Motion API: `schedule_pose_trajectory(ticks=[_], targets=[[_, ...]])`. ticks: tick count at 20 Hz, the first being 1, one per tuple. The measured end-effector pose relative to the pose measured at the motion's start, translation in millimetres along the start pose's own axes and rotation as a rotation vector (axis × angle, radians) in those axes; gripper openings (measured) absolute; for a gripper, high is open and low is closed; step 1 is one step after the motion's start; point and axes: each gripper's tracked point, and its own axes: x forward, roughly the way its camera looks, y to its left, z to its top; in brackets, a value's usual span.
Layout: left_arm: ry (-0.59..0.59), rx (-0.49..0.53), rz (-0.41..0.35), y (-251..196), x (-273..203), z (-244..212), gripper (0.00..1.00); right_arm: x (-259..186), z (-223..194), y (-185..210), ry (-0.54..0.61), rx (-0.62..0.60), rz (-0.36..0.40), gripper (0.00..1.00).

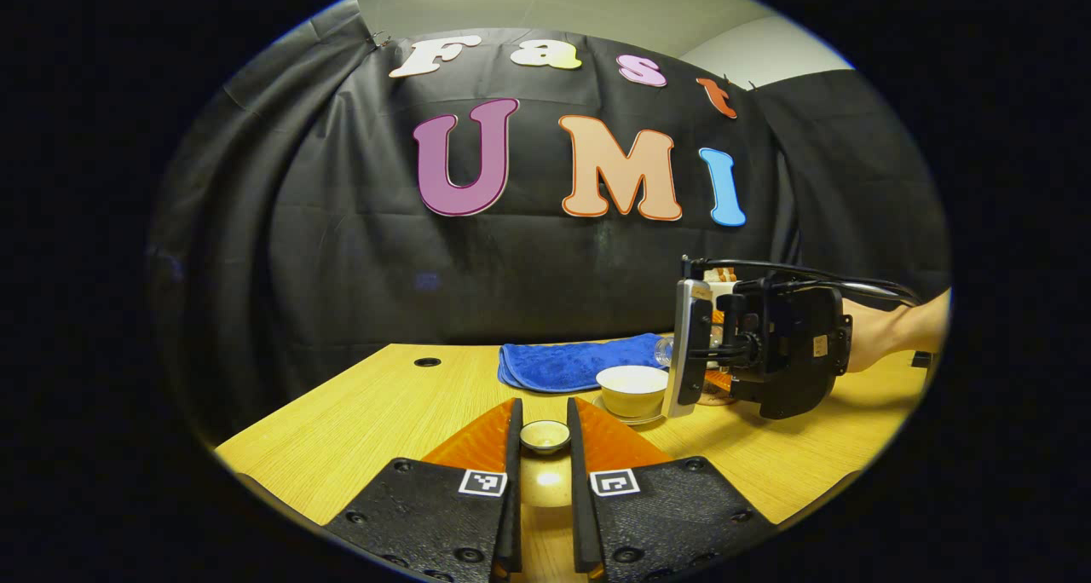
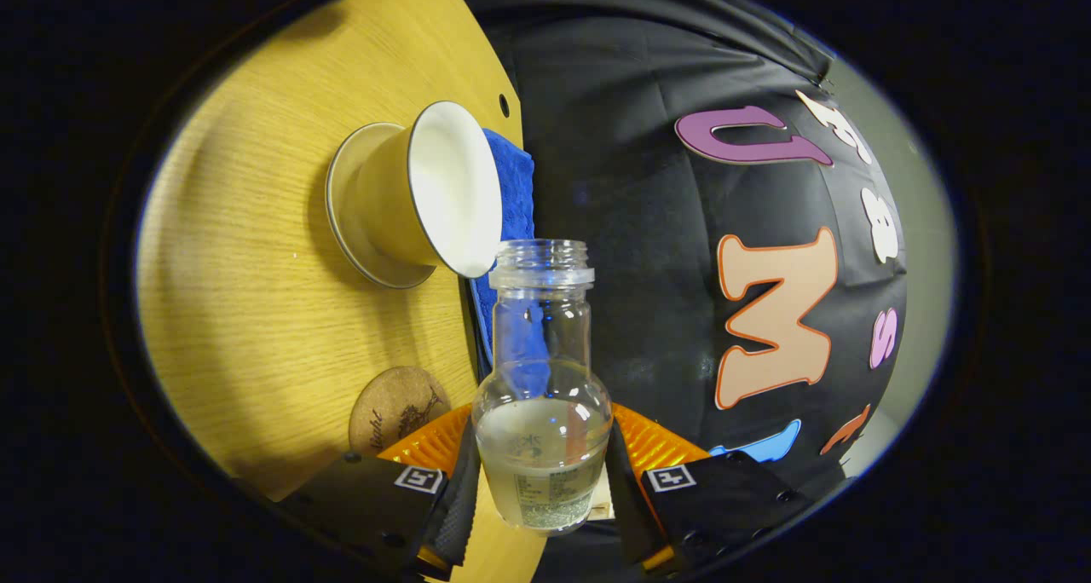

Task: Open the teacup lid with one hand, grasp the water bottle and pour water into the teacup with the other hand; after pouring, place the water bottle on the coaster and then close the teacup lid.

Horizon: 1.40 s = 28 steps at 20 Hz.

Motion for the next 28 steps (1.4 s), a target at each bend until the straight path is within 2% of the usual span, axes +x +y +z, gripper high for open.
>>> schedule_pose_trajectory(ticks=[4,11,12,25,28], targets=[[0.0,0.0,-0.002,-0.8,-0.3,0.4,0.2,-2.6,8.4,-7.8,-0.021,-0.145,-0.014,0.71],[0.001,0.0,-0.002,-0.8,0.6,0.3,0.21,4.4,12.8,-22.5,-0.031,-0.311,-0.021,0.71],[0.001,0.0,-0.002,-0.4,0.4,0.0,0.19,4.2,14.0,-23.3,-0.031,-0.328,-0.023,0.71],[0.003,-0.001,-0.008,-0.7,-2.0,1.4,0.21,3.0,31.1,-40.0,-0.074,-0.545,-0.065,0.7],[0.003,-0.002,-0.008,-0.8,-0.9,0.7,0.23,7.1,34.7,-45.1,-0.081,-0.564,-0.064,0.7]])
